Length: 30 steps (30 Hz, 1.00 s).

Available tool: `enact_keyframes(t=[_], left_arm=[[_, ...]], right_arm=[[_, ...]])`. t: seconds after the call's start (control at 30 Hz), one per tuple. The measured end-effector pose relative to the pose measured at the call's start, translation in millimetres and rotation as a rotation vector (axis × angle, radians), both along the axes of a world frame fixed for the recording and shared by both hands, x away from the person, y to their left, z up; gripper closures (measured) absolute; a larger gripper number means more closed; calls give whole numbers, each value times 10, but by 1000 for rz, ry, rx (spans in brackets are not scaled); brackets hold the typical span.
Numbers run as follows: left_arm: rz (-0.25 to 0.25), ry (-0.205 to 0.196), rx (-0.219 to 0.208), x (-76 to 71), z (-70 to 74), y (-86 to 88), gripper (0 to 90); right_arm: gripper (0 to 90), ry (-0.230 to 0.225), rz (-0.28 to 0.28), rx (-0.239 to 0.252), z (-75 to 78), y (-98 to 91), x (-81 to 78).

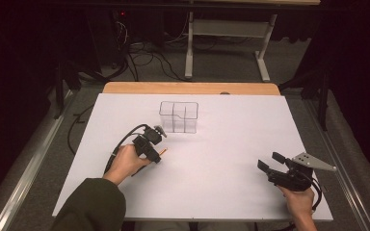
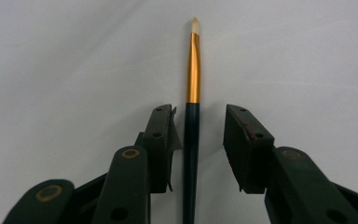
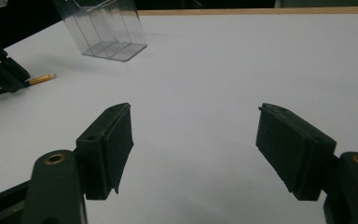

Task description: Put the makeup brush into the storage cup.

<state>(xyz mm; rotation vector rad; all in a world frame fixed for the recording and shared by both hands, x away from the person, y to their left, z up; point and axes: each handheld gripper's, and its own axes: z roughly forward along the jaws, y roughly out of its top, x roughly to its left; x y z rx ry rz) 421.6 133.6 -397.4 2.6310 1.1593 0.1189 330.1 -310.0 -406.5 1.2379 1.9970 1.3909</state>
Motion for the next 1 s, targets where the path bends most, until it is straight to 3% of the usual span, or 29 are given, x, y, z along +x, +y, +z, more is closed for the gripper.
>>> enact_keyframes(t=[0.2,1.0], left_arm=[[-2,15,14,7,-18,-5,660],[1,15,30,-2,-22,-34,775]], right_arm=[[291,6,-5,1,-4,3,2],[294,9,-1,-8,-10,14,5]])
